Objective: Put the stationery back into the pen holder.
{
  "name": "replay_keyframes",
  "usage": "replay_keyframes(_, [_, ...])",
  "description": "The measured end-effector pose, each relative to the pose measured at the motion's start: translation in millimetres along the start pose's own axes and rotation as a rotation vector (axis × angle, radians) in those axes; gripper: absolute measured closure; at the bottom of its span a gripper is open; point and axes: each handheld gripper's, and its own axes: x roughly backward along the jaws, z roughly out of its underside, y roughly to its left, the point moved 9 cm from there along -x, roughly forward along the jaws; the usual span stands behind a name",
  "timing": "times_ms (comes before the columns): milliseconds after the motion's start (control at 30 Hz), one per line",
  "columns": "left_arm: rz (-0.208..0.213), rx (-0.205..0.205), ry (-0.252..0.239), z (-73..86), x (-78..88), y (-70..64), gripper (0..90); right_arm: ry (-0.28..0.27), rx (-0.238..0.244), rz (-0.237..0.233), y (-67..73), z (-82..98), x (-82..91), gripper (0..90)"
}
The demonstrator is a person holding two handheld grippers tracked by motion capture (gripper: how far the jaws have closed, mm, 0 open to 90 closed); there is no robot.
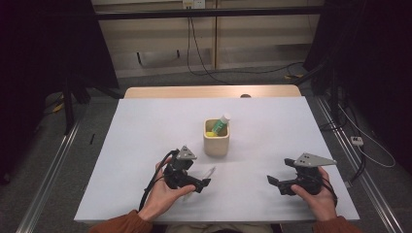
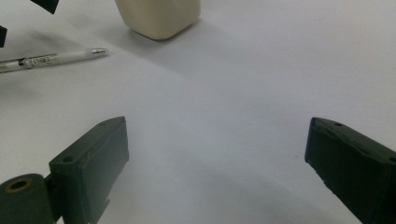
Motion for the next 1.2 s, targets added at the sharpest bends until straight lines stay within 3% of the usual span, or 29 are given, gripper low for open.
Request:
replay_keyframes(200, [-0.034,0.019,0.061,-6.8,-25.1,6.8,12.2,0.003,0.003,0.004,0.4,-0.2,-0.2,6.2])
replay_keyframes(300, [-0.037,-0.007,0.102,-8.4,-31.3,5.6,13.0,0.0,0.002,0.006,0.3,-0.1,0.6,6.2])
replay_keyframes(367, [-0.052,-0.013,0.099,-9.7,-32.3,5.5,16.6,0.001,0.0,0.006,-0.8,0.2,0.4,6.2])
replay_keyframes(567, [-0.034,0.001,0.095,-9.1,-33.7,2.3,29.8,0.003,0.0,0.006,0.1,0.5,0.2,6.2])
replay_keyframes(667, [-0.045,-0.011,0.112,-7.2,-36.2,0.5,30.6,0.003,0.0,0.005,0.2,0.3,0.0,6.2])
replay_keyframes(767, [-0.063,-0.008,0.116,-6.9,-37.1,1.8,36.8,0.005,0.001,0.004,-0.3,0.7,-0.3,6.2])
replay_keyframes(900, [-0.053,-0.025,0.146,-3.3,-39.2,0.7,45.0,0.004,-0.002,0.004,-0.8,0.7,-0.2,6.2])
replay_keyframes(933, [-0.079,-0.026,0.154,-2.7,-38.2,1.7,46.7,0.003,-0.001,0.004,-0.5,0.5,-0.1,6.3])
replay_keyframes(1033, [-0.093,-0.033,0.16,-1.6,-36.4,2.8,56.1,0.003,0.0,0.002,0.1,0.6,0.1,6.2])
replay_keyframes(1200, [-0.108,-0.034,0.157,-1.2,-36.7,0.7,59.1,0.004,0.0,0.001,0.4,0.5,0.1,6.3])
